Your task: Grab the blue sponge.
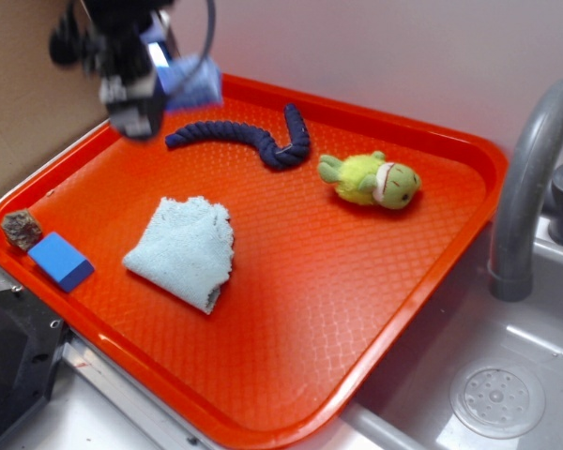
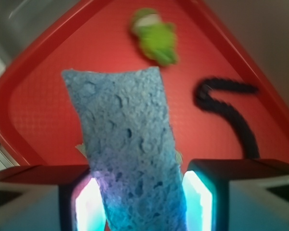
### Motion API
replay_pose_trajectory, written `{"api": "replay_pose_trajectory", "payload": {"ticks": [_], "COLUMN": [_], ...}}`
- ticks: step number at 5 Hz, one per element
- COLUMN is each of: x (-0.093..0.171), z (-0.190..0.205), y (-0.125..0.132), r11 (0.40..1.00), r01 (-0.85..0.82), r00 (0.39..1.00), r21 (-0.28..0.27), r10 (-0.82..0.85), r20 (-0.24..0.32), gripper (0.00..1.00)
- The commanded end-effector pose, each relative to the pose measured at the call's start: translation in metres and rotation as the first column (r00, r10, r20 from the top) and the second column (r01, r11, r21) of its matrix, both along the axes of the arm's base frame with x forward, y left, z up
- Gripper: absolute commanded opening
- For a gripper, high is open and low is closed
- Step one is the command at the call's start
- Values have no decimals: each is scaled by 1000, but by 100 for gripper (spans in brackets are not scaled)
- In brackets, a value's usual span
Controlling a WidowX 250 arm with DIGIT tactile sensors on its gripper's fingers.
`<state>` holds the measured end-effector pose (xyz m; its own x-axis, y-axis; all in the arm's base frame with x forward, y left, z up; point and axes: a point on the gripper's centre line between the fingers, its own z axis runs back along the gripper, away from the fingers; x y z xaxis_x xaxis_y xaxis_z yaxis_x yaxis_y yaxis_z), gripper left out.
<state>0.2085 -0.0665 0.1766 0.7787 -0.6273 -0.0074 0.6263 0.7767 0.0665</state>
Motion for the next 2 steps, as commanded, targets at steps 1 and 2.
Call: {"api": "replay_pose_trajectory", "payload": {"ticks": [1,2], "x": [-37,-35], "z": [37,29], "y": [-18,-41], "r11": [870,727], "r01": [-485,-685], "r00": [874,728], "r21": [89,49], "r10": [481,685], "r20": [63,9], "gripper": [0,0]}}
